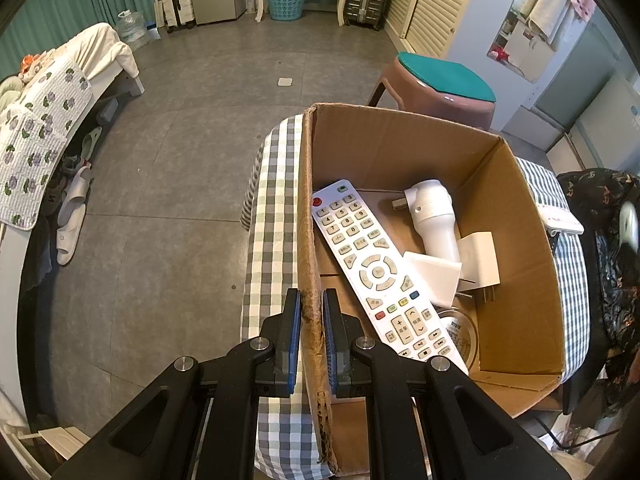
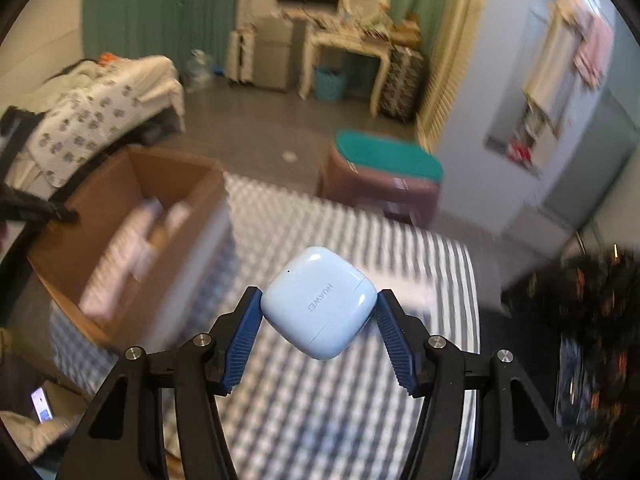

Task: Organize rigid objects
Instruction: 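Carry the earbud case into the box and open the right gripper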

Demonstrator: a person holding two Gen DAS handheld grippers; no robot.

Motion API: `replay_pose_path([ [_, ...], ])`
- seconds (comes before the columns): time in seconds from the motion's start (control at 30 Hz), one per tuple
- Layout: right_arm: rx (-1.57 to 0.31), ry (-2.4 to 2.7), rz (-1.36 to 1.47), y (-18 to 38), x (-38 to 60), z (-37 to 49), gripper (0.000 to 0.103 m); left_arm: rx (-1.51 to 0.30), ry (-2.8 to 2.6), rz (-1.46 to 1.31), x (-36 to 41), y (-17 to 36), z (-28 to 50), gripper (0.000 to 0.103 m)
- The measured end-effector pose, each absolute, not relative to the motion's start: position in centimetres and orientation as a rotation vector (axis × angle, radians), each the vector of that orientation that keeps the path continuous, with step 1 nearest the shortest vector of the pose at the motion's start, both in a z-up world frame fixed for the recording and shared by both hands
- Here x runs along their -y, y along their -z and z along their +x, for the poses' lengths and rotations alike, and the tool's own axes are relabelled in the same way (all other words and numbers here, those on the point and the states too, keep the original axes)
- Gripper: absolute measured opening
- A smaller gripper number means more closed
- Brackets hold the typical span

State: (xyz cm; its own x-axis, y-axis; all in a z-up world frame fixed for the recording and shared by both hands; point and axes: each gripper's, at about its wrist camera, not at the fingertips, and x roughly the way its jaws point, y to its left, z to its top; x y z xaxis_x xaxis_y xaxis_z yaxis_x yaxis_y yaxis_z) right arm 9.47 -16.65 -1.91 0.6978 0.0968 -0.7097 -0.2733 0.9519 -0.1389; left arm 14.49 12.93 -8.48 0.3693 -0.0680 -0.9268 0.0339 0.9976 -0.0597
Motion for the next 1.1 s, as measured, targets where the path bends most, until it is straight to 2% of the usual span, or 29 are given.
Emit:
replay_pose_path([
  [0.2, -0.716, -0.359, -0.279, 0.2, 9.8, 12.3, 0.058, -1.192, 0.069, -0.032, -12.9, 8.6, 14.6, 0.01],
  [0.5, -0.81, -0.523, -0.317, 4.2, 0.8, 16.7, 0.058, -1.191, 0.084, -0.025, -13.0, 9.0, 14.5, 0.01],
  [0.8, -0.888, -0.533, -0.32, 7.9, -0.8, 19.1, 0.058, -1.188, 0.096, -0.021, -13.0, 9.0, 14.4, 0.011],
  [1.1, -0.9, -0.515, -0.324, 8.4, -0.6, 18.6, 0.059, -1.188, 0.09, -0.018, -12.8, 9.1, 14.3, 0.011],
])
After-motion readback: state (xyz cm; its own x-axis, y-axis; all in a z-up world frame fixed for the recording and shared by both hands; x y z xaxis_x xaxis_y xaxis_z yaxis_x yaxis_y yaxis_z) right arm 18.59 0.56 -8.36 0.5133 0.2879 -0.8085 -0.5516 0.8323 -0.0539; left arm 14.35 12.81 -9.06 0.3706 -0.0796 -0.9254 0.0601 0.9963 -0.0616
